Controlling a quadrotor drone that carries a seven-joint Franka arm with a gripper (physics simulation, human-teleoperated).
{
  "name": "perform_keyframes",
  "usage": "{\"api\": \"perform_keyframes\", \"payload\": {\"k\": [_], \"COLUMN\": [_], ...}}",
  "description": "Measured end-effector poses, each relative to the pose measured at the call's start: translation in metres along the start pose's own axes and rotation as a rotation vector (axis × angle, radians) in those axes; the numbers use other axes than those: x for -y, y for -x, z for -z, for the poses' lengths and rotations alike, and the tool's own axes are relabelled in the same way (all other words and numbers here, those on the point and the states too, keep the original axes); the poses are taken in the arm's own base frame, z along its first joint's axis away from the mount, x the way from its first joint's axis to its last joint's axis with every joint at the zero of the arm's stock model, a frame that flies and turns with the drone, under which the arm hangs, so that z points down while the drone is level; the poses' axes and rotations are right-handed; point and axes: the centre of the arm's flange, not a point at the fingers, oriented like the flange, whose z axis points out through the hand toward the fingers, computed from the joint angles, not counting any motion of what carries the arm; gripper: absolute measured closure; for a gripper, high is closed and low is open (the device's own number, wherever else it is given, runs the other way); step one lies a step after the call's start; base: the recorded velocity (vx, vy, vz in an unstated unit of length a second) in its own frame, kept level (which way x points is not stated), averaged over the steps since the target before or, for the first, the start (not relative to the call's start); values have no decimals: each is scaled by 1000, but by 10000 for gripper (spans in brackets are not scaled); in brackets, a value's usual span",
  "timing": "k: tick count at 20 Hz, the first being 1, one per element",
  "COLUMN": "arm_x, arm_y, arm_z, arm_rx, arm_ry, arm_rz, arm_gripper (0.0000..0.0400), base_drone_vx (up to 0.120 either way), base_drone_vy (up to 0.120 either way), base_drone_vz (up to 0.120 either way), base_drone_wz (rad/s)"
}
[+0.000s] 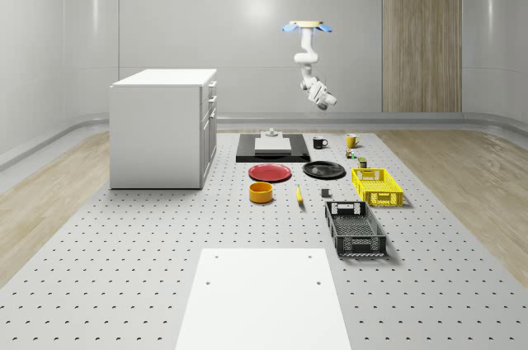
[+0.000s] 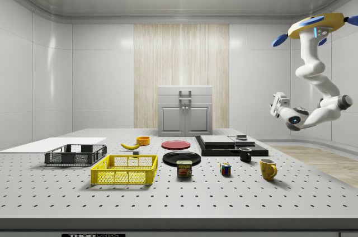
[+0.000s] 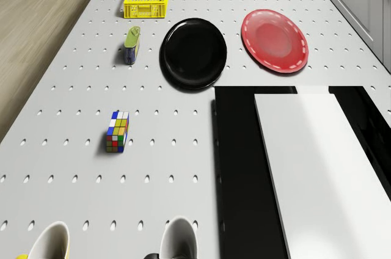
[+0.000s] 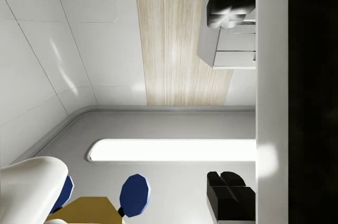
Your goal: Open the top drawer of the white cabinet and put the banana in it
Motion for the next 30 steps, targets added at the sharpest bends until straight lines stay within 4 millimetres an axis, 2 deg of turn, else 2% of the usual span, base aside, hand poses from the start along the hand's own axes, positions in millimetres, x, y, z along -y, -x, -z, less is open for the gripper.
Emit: {"api": "perform_keyframes", "payload": {"k": [7, 18, 26, 30], "arm_x": [-20, -26, -27, -27], "arm_y": [-20, -27, -28, -28], "arm_z": [-4, -7, -8, -8], "arm_rx": [209, 281, 290, 291], "arm_ry": [-205, -275, -284, -285], "arm_rz": [-1, -2, -3, -3], "arm_gripper": [0, 0, 0, 0], "base_drone_vx": [120, 120, 120, 120], "base_drone_vy": [-120, -120, -115, 0], "base_drone_vz": [120, 120, 30, 0], "base_drone_wz": [0, 0, 0, 0]}}
